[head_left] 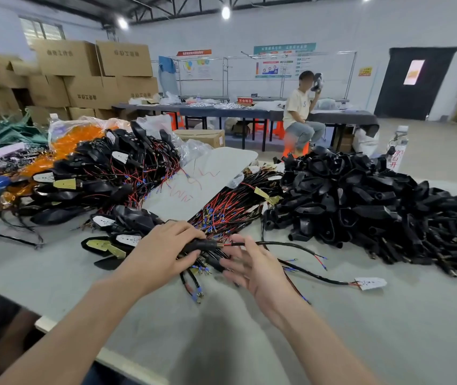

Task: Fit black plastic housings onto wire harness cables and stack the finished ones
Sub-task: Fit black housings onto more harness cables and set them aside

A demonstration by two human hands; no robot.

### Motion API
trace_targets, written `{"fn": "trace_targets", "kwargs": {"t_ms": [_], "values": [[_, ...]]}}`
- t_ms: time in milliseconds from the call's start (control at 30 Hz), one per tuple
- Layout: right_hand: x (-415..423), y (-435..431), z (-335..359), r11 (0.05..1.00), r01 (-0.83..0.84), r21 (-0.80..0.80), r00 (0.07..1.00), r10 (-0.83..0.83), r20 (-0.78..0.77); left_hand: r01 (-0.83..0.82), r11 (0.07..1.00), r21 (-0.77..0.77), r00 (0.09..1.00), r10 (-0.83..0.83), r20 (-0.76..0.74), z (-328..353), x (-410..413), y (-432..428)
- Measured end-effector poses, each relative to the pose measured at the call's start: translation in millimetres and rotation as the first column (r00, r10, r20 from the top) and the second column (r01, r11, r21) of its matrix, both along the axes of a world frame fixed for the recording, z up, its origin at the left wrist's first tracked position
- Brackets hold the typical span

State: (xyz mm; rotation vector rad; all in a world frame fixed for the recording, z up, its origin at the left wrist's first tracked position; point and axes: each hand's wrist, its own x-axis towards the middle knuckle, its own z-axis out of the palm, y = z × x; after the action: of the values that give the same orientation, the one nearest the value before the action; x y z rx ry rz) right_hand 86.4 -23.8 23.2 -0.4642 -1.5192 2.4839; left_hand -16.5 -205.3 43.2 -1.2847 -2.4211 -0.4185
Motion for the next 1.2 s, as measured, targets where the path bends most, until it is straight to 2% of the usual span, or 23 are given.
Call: {"fn": "trace_targets", "kwargs": {"t_ms": [133,300,400,467,533,700,900,1067,1200], "values": [[4,2,-3,0.983,-0.113,0.142,0.991,0.101,0.085,-0.033,0.998,-0.056,0.997,0.029,-0.072,-1,-18,-3],[9,4,-6,0.960,-0.169,0.225,0.976,0.132,0.173,-0.254,0.962,-0.101,0.961,0.239,-0.142,-3,-55,-16],[11,10,-9,0.950,-0.169,0.263,0.976,0.124,0.181,-0.454,0.885,-0.099,0.890,0.448,-0.081,-15,-64,-19],[12,15,-12,0.942,-0.165,0.293,0.979,0.118,0.168,-0.501,0.863,-0.059,0.865,0.501,-0.014,-23,-57,-11],[13,21,-14,0.947,-0.122,0.296,0.988,0.086,0.131,-0.441,0.897,0.026,0.897,0.441,-0.011,-33,-41,3],[19,46,-20,0.970,0.083,0.227,0.996,-0.085,-0.001,-0.129,0.973,0.192,0.992,0.128,0.018,-52,26,62],[54,118,-32,0.878,0.383,0.288,0.922,-0.382,-0.063,0.174,0.972,0.158,0.980,-0.186,0.066,-71,80,151],[94,188,-48,0.786,0.554,0.274,0.827,-0.559,-0.067,0.194,0.966,0.170,0.962,-0.221,0.160,-81,93,218],[110,228,-57,0.777,0.616,0.129,0.787,-0.612,-0.075,0.050,0.992,0.118,0.958,-0.081,0.275,-82,74,267]]}}
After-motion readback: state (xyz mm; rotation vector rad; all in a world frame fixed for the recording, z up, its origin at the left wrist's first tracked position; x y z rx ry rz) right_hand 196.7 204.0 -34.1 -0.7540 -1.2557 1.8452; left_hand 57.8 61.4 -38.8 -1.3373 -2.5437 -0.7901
